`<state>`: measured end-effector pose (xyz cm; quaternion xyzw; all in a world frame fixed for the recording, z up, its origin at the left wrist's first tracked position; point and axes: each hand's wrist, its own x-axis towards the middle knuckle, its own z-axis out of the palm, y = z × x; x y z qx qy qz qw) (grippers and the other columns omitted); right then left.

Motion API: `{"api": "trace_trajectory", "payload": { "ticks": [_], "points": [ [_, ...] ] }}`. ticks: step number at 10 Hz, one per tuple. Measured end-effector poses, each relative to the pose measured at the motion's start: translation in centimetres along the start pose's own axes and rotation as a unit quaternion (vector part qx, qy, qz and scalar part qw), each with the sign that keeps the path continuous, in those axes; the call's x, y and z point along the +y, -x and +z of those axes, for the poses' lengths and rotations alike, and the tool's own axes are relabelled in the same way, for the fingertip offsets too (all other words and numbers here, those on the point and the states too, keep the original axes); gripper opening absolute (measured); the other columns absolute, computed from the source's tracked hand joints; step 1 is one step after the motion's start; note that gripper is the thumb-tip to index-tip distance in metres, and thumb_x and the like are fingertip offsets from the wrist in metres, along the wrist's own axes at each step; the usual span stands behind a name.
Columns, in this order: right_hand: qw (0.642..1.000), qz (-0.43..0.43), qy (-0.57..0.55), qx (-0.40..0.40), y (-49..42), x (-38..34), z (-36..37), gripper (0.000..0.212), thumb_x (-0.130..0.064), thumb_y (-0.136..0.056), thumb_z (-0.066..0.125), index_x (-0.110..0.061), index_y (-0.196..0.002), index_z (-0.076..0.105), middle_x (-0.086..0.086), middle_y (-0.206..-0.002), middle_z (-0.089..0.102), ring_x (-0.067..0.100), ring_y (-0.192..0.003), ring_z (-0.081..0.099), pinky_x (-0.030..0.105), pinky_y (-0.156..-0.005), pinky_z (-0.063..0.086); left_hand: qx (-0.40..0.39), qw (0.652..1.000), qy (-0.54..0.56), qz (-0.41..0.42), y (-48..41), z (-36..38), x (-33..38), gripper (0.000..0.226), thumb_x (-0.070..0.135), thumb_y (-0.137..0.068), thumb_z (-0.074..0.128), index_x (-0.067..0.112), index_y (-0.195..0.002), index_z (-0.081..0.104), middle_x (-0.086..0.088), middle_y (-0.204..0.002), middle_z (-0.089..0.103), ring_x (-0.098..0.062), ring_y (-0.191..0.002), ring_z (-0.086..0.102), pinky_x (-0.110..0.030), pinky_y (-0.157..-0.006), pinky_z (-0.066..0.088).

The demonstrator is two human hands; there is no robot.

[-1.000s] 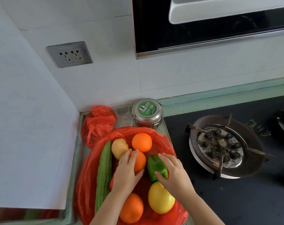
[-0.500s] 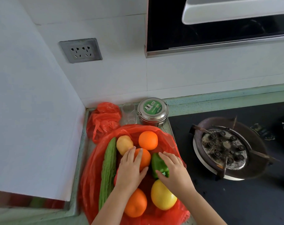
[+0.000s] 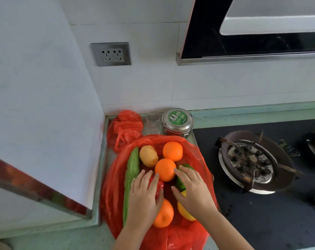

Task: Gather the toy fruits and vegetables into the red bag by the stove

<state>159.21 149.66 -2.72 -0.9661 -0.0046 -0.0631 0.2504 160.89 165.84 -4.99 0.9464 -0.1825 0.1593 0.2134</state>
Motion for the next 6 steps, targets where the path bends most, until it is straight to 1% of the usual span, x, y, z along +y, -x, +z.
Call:
{"api": "trace_trajectory", "payload": {
  "ticks": [1,2,3,4,5,6],
  "points": [
    [1.0,-0.008,0.011,0.01,0.7,-1.7,0.3,0.048,-0.041,-0.076,0.055,-0.017,-0.117,0.06,0.007,-0.119,0.061,0.029,-0.109,0.057,0.044,-0.083,0.051,0.011,1.0,-0.011,0.001,0.9,-1.1,-0.7,0.043,0.035,-0.08,0.045,0.01,-0.106,0.068,-0.011,-0.11,0.065,-0.033,-0.108,0.058,-0.05,-0.088,0.045],
    [1.0,-0.011,0.018,0.01,1.4,-3.2,0.7,0.05,-0.045,-0.078,0.045,-0.016,-0.116,0.061,0.008,-0.117,0.062,0.029,-0.107,0.058,0.045,-0.078,0.054,0.008,1.0,-0.015,-0.004,2.0,-2.1,-1.4,0.043,0.035,-0.08,0.045,0.011,-0.107,0.067,-0.01,-0.111,0.065,-0.032,-0.109,0.057,-0.051,-0.088,0.045],
    [1.0,-0.02,0.017,0.016,2.3,-4.7,1.5,0.05,-0.044,-0.079,0.044,-0.014,-0.115,0.062,0.009,-0.117,0.061,0.031,-0.108,0.057,0.046,-0.082,0.052,-0.002,1.0,-0.019,0.003,3.3,-3.1,-2.2,0.042,0.035,-0.082,0.044,0.011,-0.108,0.067,-0.009,-0.112,0.065,-0.032,-0.111,0.056,-0.052,-0.09,0.044],
    [0.999,-0.022,0.042,0.026,3.3,-6.2,2.3,0.049,-0.043,-0.08,0.044,-0.013,-0.114,0.062,0.008,-0.115,0.062,0.03,-0.107,0.058,0.043,-0.083,0.051,-0.018,1.0,-0.018,0.006,4.7,-3.9,-3.1,0.043,0.035,-0.083,0.042,0.011,-0.109,0.066,-0.009,-0.112,0.064,-0.032,-0.112,0.055,-0.053,-0.091,0.042],
    [0.998,-0.015,0.046,0.046,4.6,-7.3,3.1,0.048,-0.042,-0.08,0.043,-0.015,-0.114,0.062,0.008,-0.117,0.062,0.03,-0.108,0.057,0.044,-0.084,0.05,-0.007,0.999,-0.021,0.039,6.2,-4.3,-4.0,0.042,0.034,-0.083,0.042,0.011,-0.109,0.066,-0.009,-0.112,0.064,-0.031,-0.112,0.055,-0.052,-0.094,0.039],
    [0.998,-0.009,0.041,0.055,5.6,-8.2,4.0,0.047,-0.042,-0.081,0.043,-0.016,-0.116,0.061,0.008,-0.118,0.061,0.031,-0.109,0.056,0.048,-0.086,0.05,-0.015,0.999,-0.008,0.044,7.2,-4.7,-4.5,0.041,0.033,-0.084,0.043,0.011,-0.11,0.065,-0.008,-0.112,0.064,-0.031,-0.113,0.055,-0.05,-0.095,0.037]
  ]
}}
